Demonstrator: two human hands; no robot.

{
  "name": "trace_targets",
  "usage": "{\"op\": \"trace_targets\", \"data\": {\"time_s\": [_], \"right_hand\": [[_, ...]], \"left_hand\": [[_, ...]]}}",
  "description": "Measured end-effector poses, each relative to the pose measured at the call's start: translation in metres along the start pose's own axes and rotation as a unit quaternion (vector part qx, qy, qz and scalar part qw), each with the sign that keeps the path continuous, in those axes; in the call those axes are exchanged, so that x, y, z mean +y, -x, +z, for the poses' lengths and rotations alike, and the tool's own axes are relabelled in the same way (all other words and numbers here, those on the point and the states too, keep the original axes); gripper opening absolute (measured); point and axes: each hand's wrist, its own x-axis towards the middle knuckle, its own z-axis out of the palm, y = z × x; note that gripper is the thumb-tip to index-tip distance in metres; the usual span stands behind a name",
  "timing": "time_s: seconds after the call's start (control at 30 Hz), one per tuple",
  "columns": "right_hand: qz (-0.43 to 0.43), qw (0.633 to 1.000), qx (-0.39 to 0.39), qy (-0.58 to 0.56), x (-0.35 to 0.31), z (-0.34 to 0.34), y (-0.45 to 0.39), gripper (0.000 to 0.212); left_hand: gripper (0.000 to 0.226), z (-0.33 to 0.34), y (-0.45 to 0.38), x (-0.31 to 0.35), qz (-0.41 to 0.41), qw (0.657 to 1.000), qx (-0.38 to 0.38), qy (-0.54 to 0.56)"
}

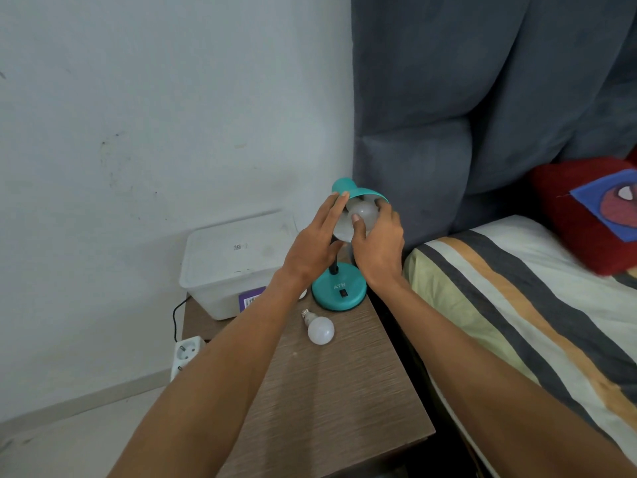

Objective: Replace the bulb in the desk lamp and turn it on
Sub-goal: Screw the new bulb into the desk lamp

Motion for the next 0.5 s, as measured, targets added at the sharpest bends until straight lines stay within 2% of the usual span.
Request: {"op": "trace_targets", "data": {"time_s": [0.13,0.2,0.37,0.43,0.5], "right_hand": [[-0.068,0.997,-0.018,0.040,0.0050,0.0035,0.0013,0.055],[-0.068,0.996,-0.033,0.042,0.0078,0.0039,-0.0006,0.058],[0.051,0.998,-0.025,-0.024,0.0039,0.0015,-0.0065,0.045],[0.027,0.999,-0.002,-0.030,0.0015,0.0016,-0.0054,0.045],[-0.034,0.999,0.002,-0.004,0.0023,0.0037,-0.0032,0.047]], "left_hand": [[0.086,-0.0003,0.0007,-0.0002,0.003,1.000,0.002,0.003],[0.086,-0.0011,0.0012,-0.0016,0.001,1.000,0.002,0.004],[0.087,-0.0014,-0.0003,-0.0036,-0.003,1.000,0.000,0.003],[0.088,-0.0004,-0.0002,-0.0028,0.000,1.000,0.001,0.004],[0.092,0.0001,0.0000,-0.0028,-0.001,1.000,0.001,0.005]]}}
